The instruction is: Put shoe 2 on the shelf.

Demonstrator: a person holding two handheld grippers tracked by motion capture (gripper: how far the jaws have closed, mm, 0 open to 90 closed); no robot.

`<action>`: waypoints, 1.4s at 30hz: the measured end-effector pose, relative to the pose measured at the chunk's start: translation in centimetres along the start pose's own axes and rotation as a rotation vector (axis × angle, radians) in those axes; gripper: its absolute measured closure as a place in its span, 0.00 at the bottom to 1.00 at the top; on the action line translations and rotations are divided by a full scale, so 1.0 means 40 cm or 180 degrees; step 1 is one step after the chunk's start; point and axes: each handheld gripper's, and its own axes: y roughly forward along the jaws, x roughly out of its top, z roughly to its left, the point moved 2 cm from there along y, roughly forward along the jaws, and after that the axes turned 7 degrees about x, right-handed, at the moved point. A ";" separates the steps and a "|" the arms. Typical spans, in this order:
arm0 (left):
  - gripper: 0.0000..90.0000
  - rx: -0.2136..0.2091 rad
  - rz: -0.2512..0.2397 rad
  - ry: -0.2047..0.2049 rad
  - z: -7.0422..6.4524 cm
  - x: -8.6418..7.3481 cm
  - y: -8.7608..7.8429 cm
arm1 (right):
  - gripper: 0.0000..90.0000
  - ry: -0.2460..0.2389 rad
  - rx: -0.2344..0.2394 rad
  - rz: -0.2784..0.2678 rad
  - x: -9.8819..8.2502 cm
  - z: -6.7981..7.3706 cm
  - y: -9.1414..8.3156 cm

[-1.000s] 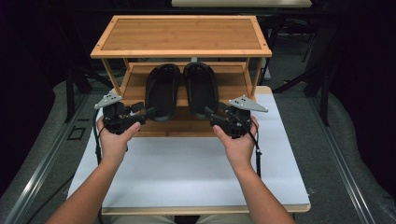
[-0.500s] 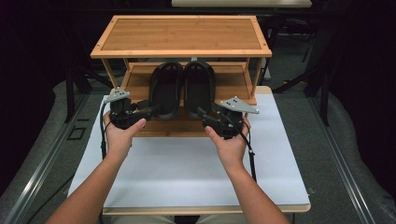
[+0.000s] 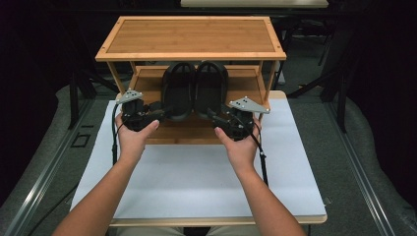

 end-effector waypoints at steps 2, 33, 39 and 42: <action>0.44 0.0012 0.0002 0.0008 0.000 0.002 0.004 | 0.51 0.0004 0.0025 0.0015 0.003 -0.005 0.003; 0.46 -0.0012 -0.0059 0.0010 0.009 0.011 0.002 | 0.52 0.0017 0.0056 -0.0008 0.018 -0.025 -0.003; 0.46 -0.0074 -0.0139 0.0059 0.018 -0.003 -0.048 | 0.52 -0.0128 0.0027 -0.0016 0.014 -0.007 -0.045; 0.46 -0.0073 -0.0164 0.0073 0.028 -0.019 -0.078 | 0.52 -0.0210 -0.0011 -0.0006 0.002 0.001 -0.074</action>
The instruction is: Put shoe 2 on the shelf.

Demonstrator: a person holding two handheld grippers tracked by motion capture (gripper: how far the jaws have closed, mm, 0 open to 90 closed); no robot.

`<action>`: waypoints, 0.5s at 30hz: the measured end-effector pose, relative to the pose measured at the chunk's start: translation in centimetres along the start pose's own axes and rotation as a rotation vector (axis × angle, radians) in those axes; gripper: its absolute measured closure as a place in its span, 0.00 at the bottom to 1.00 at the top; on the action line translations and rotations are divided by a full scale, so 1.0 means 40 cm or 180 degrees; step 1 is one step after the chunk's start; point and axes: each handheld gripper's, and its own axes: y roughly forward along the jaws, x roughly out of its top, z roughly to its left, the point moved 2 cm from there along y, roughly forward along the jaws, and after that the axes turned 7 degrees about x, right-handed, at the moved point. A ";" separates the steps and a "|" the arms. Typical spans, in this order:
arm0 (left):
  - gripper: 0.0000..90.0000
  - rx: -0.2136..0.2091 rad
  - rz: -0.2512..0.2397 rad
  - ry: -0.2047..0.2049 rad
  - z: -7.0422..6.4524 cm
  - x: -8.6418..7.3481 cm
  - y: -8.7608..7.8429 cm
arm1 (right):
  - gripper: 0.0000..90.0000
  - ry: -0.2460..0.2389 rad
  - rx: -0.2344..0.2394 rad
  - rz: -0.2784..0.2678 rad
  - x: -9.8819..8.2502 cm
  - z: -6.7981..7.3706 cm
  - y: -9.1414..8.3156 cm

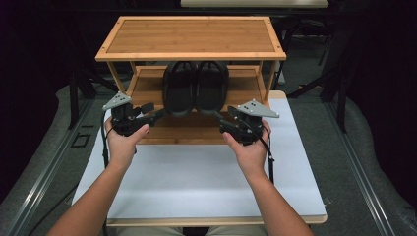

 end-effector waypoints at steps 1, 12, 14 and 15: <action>0.46 0.0012 -0.0010 0.0012 0.004 -0.008 -0.015 | 0.52 -0.0030 -0.0013 0.0010 -0.004 0.001 -0.008; 0.46 0.0032 -0.0145 -0.0064 0.042 -0.109 -0.135 | 0.51 -0.0188 -0.0158 0.0024 -0.087 0.011 -0.111; 0.46 0.0074 -0.0118 -0.0053 0.052 -0.133 -0.150 | 0.51 -0.0155 -0.0180 0.0012 -0.108 0.008 -0.122; 0.46 0.0091 -0.0106 -0.0071 0.058 -0.151 -0.157 | 0.51 -0.0133 -0.0170 0.0009 -0.116 0.007 -0.124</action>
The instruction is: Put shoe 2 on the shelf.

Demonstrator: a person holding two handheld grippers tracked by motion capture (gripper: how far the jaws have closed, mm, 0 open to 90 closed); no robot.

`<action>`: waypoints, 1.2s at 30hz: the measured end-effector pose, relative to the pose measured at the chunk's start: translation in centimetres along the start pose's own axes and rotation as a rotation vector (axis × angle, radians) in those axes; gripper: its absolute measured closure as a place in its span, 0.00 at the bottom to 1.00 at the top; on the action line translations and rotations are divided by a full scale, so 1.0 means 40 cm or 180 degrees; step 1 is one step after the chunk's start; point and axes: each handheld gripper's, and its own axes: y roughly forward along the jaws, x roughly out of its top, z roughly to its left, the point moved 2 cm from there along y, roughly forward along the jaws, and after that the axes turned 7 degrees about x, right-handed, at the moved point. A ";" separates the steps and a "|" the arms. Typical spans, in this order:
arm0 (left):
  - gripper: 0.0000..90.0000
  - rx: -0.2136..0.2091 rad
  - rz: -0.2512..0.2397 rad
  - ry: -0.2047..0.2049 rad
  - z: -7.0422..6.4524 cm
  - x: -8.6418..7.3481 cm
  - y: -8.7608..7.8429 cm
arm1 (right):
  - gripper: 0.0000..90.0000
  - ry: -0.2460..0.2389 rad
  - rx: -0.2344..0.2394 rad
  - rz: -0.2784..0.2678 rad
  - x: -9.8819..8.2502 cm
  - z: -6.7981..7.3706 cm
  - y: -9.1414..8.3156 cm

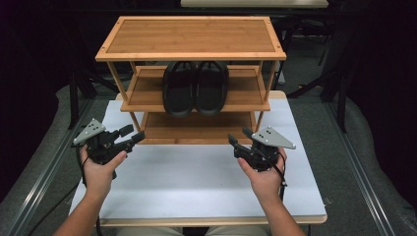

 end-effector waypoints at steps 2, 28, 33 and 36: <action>0.46 0.0048 0.0066 0.0005 0.013 -0.028 -0.009 | 0.51 0.0044 -0.0031 -0.0058 -0.025 -0.005 -0.005; 0.46 0.0157 0.0626 0.0028 0.081 -0.253 0.006 | 0.49 0.0215 -0.0268 0.0576 -0.308 -0.042 0.027; 0.46 0.0145 0.0709 0.0084 0.075 -0.261 0.014 | 0.49 0.0246 -0.0265 0.0689 -0.322 -0.047 0.039; 0.46 0.0163 0.0727 0.0151 0.070 -0.263 0.017 | 0.48 0.0244 -0.0225 0.0702 -0.325 -0.045 0.042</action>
